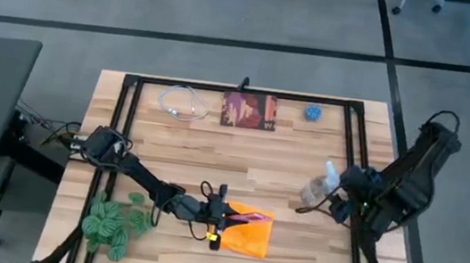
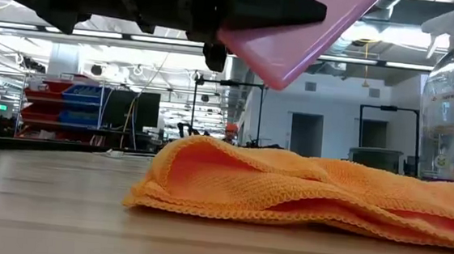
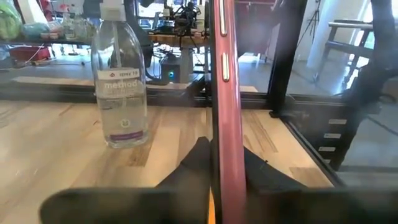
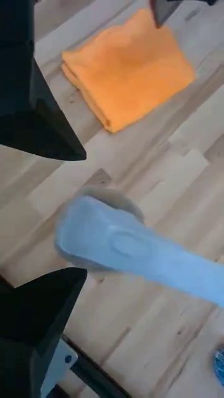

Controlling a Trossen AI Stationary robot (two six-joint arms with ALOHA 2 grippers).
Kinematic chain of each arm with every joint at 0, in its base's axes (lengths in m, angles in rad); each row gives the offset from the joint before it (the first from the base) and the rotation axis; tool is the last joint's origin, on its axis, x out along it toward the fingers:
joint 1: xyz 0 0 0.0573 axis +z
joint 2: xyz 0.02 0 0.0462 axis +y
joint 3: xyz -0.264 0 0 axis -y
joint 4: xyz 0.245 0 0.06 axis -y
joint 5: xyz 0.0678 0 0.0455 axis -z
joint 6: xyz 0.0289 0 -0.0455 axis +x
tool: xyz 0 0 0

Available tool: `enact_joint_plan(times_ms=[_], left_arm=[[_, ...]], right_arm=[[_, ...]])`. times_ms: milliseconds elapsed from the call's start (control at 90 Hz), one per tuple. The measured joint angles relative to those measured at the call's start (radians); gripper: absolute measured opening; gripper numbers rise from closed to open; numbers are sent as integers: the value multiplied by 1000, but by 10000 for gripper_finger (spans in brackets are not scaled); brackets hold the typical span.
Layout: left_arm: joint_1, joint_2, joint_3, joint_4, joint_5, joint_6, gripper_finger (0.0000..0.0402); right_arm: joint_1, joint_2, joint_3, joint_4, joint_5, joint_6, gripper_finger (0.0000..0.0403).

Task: Apply microfiber cloth
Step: Spray the back of the pink cellphone with the spray bottle

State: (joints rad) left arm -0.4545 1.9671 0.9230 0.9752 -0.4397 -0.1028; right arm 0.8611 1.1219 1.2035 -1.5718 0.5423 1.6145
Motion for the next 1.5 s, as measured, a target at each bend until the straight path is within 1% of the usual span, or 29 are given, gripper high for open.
enact_joint_plan(times_ms=[200,278,389,500,556,600,644,722,744,800,922,989,1122,1244,1444,1500], left_arm=[[-2,0,0,0,20,1,10],[-2,0,0,0,20,1,10],[-3,0,0,0,20,1,10],[-3,0,0,0,19,1,10],[-3,0,0,2,19,0,10],[-3,0,0,2,18,-6,10],[-4,0,0,3,15,-7,9],[-21,12,6,14,-5,0,5],[-27,13,9,5,-9,0,5],[-41,14,24,-51,-13,-31,5],[-48,14,67,-310,-25,-143,3],[-33,17,78,-396,-36,-185,3],[20,14,65,-420,-26,-252,2],[75,14,50,-478,15,-284,2],[122,11,47,-544,15,-295,2],[126,9,43,-567,-26,-299,2]], right_arm=[[-100,-1,-59,0,3,-94,283],[-137,3,-77,4,25,-136,283],[-158,18,-79,1,74,-177,283],[-168,27,-79,0,75,-183,273],[-166,30,-79,3,70,-183,254],[-158,30,-79,7,69,-183,228],[-149,30,-79,14,69,-183,195],[-124,30,-79,41,75,-184,126],[-115,30,-78,50,78,-196,113],[-93,30,-79,77,87,-211,116],[-56,31,-80,172,96,-236,116],[-45,31,-80,204,109,-235,116],[-29,31,-81,227,122,-236,116],[-29,49,-81,223,134,-239,116],[-24,95,-76,228,154,-239,116],[-19,106,-75,229,159,-238,116]])
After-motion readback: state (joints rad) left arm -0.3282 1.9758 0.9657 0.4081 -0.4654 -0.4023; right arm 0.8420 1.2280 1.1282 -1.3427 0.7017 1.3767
